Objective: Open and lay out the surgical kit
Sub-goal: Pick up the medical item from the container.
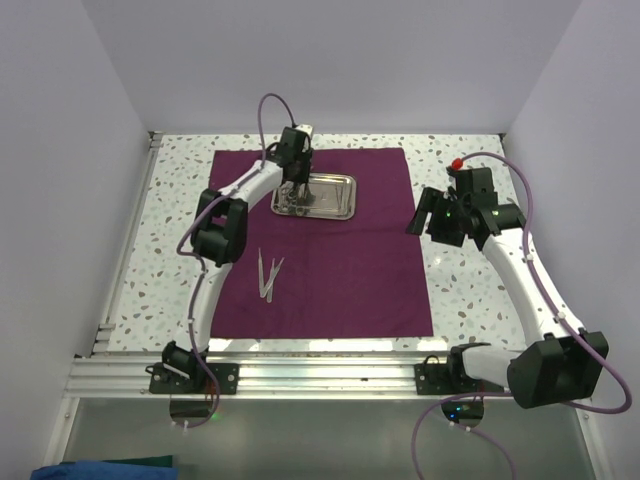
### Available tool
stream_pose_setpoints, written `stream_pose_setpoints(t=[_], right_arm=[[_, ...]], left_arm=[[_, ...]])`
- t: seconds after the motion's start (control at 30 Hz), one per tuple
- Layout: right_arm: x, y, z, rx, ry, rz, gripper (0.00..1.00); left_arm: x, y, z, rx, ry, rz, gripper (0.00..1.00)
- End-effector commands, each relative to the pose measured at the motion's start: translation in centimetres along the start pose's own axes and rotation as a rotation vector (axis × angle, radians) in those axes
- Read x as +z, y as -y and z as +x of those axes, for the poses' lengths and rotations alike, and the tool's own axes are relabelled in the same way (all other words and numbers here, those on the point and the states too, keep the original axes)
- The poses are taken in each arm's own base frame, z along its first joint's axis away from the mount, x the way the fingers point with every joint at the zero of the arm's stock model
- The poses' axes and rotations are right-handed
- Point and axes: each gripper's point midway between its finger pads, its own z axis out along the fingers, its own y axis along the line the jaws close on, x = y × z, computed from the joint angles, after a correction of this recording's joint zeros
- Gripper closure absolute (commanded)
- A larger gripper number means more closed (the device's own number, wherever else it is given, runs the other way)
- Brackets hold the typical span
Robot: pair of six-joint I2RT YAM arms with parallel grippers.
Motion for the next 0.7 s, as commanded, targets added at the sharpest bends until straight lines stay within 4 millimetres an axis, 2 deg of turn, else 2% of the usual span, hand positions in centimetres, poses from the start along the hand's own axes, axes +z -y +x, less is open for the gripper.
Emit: stream_pose_setpoints(t=[0.0, 0.1, 0.13, 0.2, 0.3, 0.37, 0.47, 0.5, 0.57, 0.6, 0.63, 0.67], right_arm=[[0.0, 0.4, -0.1, -0.024, 0.01, 0.015, 0.28], [0.0, 0.5, 0.0, -0.024, 0.012, 0.016, 0.28], [0.0, 0.4, 0.0, -0.024, 0.016, 0.013, 0.28], [0.0, 0.4, 0.0, -0.026, 0.013, 0.011, 0.28], [-0.2, 0.2, -0.1, -0.023, 0.02, 0.004, 0.28], [-0.3, 0.1, -0.1, -0.022, 0.025, -0.001, 0.28], [-0.4, 0.0, 0.0, -0.022, 0.026, -0.006, 0.28], [-0.4, 0.0, 0.0, -0.02, 0.027, -0.011, 0.28], [-0.5, -0.1, 0.1, -0.02, 0.028, -0.016, 0.28], [-0.5, -0.1, -0.1, -0.018, 0.032, -0.018, 0.28], [-0.6, -0.3, -0.2, -0.013, 0.037, -0.025, 0.28], [-0.7, -0.6, -0.4, -0.012, 0.042, -0.034, 0.28]], left_arm=[[0.5, 0.2, 0.5, -0.016, -0.022, 0.01, 0.65], [0.4, 0.0, 0.3, -0.019, -0.019, 0.003, 0.83], [0.2, -0.1, 0.0, -0.019, -0.016, -0.001, 0.93], [-0.3, 0.0, -0.8, -0.021, 0.001, -0.006, 0.99], [-1.2, -0.4, -2.4, -0.035, 0.024, -0.025, 1.0], [-2.3, -0.6, -4.3, -0.043, 0.06, -0.037, 1.0], [-4.6, -0.8, -6.8, -0.06, 0.112, -0.052, 1.0], [-6.0, -0.8, -8.3, -0.066, 0.147, -0.05, 1.0], [-7.6, -0.7, -9.9, -0.076, 0.182, -0.048, 1.0], [-9.3, -0.7, -11.0, -0.09, 0.204, -0.044, 1.0], [-10.2, -0.4, -11.6, -0.099, 0.215, -0.032, 1.0], [-10.9, -0.3, -11.3, -0.109, 0.206, -0.03, 1.0]])
